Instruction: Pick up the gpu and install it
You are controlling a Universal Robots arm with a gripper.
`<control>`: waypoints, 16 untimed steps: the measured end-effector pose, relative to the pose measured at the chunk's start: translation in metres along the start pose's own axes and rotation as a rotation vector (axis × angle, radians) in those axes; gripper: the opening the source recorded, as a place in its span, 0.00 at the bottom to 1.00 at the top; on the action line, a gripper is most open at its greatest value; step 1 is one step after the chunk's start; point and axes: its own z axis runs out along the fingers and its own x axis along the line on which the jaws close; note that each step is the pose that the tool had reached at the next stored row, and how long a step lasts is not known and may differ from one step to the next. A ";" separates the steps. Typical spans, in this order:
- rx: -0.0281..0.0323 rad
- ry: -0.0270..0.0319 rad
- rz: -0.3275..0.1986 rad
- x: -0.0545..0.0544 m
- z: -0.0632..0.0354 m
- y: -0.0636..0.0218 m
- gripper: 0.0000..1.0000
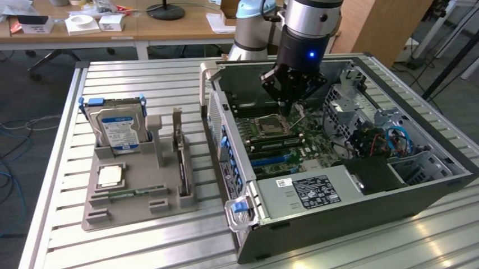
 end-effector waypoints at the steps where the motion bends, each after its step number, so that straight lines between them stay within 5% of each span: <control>1: -0.0003 -0.0001 0.000 0.000 0.0000 0.0000 0.10; 8: -0.0004 -0.0001 0.000 -0.002 0.0001 0.0004 0.10; 16: -0.0004 0.0000 0.000 -0.036 0.0019 0.0043 0.10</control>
